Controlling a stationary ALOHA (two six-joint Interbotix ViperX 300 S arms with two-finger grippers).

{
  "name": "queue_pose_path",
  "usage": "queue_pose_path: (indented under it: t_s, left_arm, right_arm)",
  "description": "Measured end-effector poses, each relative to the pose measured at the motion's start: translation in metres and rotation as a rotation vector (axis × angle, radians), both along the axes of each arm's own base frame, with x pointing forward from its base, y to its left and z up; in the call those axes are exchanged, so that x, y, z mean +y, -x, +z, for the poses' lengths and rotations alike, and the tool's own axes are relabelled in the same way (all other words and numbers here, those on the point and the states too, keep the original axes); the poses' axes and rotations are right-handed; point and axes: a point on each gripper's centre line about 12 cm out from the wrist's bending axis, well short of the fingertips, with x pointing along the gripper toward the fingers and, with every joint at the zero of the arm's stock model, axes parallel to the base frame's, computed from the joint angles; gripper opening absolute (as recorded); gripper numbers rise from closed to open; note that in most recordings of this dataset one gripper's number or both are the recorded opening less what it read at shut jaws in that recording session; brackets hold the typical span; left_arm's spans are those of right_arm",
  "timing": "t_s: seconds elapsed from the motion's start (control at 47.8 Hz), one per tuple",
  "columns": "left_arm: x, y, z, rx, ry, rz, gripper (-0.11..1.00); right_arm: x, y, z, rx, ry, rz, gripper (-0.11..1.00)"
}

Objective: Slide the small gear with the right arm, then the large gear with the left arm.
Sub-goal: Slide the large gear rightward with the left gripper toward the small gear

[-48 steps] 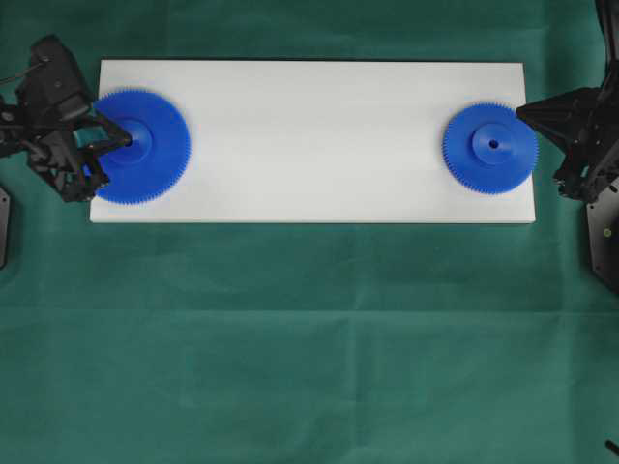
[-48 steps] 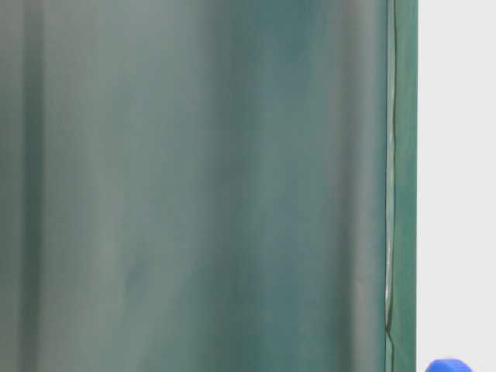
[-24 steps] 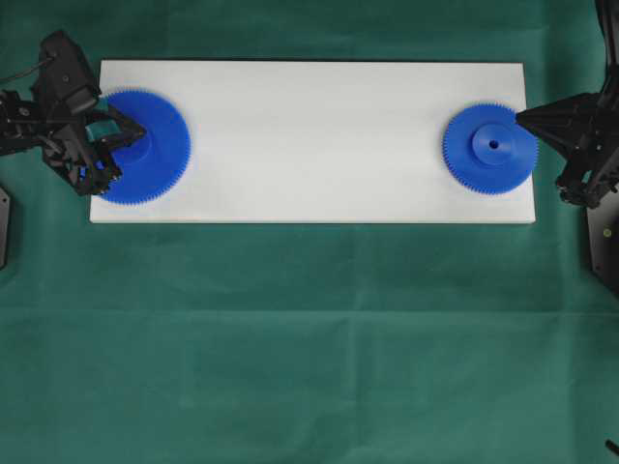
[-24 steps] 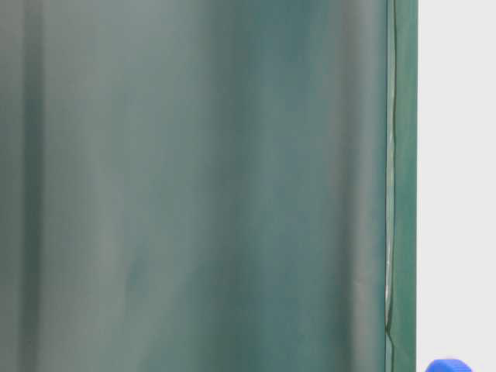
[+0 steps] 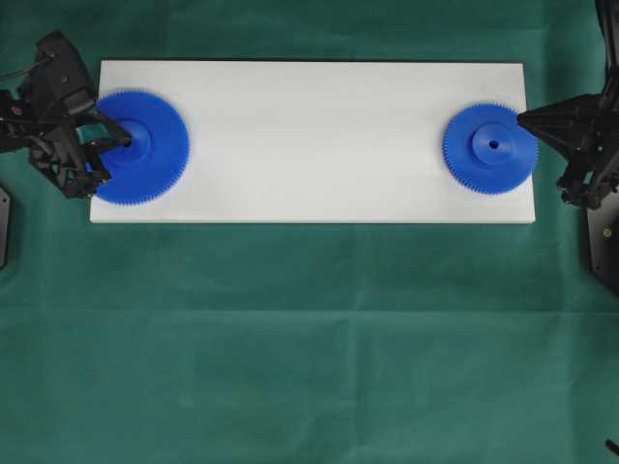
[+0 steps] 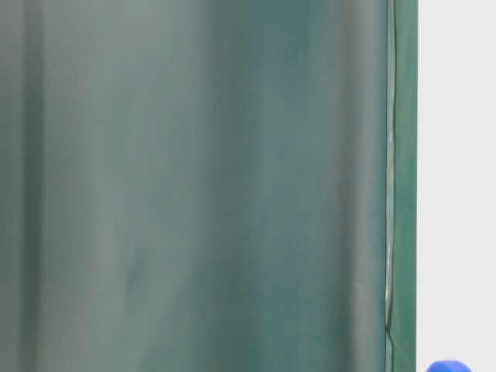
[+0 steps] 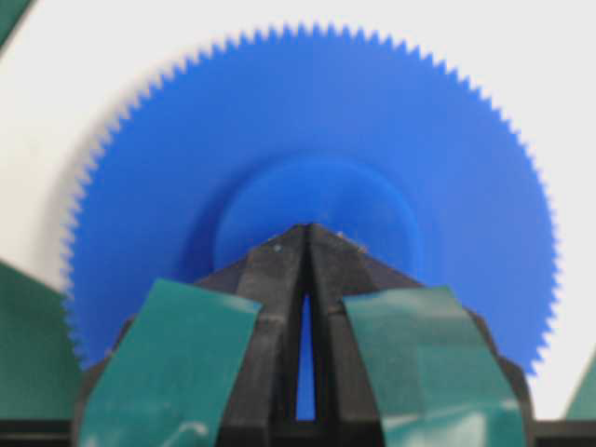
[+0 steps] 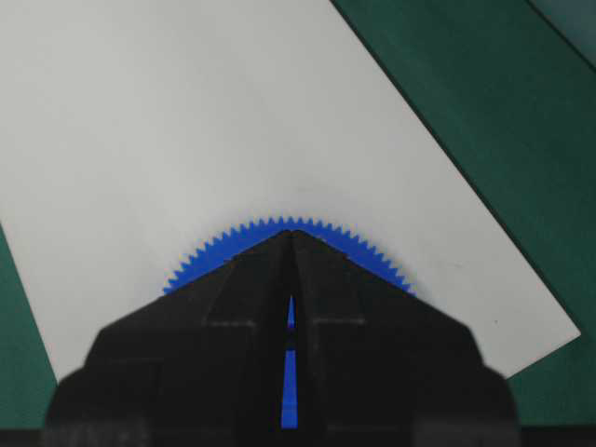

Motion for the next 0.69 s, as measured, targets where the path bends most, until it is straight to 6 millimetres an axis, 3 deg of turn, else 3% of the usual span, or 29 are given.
queue_pose_path:
  t_s: [0.69]
  left_arm:
    - [0.001,-0.003,-0.008,-0.001,-0.002,-0.002,0.0]
  right_arm:
    - [0.001,0.001,-0.003,0.001,0.0,0.006,0.51]
